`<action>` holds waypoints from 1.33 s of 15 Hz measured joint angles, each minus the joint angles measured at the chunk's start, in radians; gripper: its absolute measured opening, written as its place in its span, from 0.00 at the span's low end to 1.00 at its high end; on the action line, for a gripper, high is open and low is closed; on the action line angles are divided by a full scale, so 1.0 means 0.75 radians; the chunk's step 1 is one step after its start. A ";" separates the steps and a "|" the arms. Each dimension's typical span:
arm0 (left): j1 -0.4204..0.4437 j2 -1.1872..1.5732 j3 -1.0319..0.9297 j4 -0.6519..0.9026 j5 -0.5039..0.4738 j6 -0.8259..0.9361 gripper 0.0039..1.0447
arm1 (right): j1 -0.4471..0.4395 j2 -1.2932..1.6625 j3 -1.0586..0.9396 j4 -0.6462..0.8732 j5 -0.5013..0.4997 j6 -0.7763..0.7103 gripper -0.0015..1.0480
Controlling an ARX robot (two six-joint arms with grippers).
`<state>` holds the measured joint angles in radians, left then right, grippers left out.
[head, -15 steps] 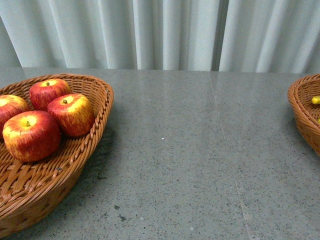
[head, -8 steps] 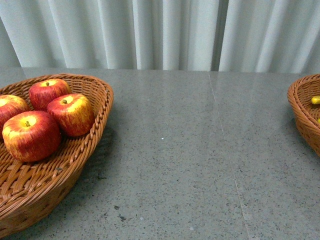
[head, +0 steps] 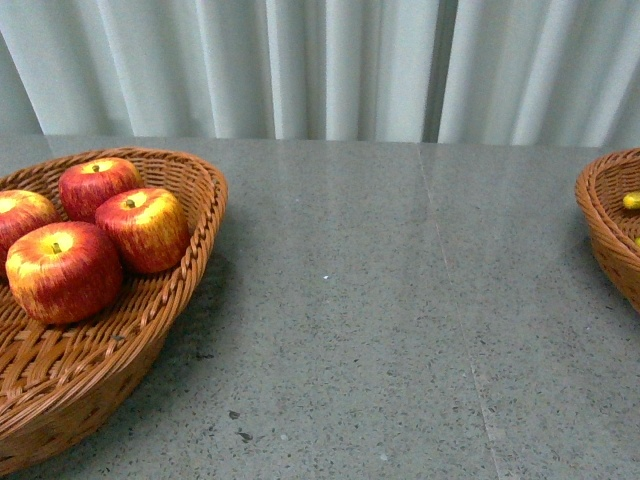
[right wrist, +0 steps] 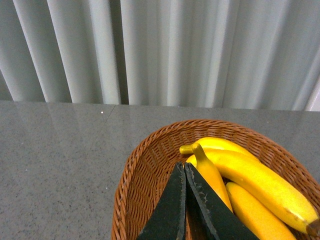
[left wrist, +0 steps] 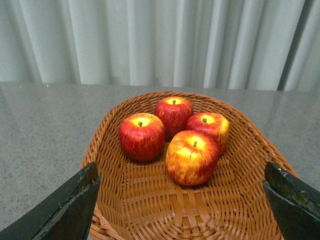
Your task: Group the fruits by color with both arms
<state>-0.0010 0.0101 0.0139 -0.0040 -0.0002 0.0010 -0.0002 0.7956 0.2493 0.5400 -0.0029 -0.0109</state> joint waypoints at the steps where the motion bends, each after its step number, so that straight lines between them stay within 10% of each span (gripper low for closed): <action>1: 0.000 0.000 0.000 0.000 0.000 0.000 0.94 | 0.000 -0.036 -0.041 0.000 0.000 0.000 0.02; 20: 0.000 0.000 0.000 0.000 0.000 0.000 0.94 | 0.000 -0.733 -0.316 -0.391 0.001 0.001 0.02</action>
<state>-0.0010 0.0101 0.0139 -0.0040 -0.0002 0.0010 -0.0002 0.2455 0.0124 0.2466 -0.0025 -0.0101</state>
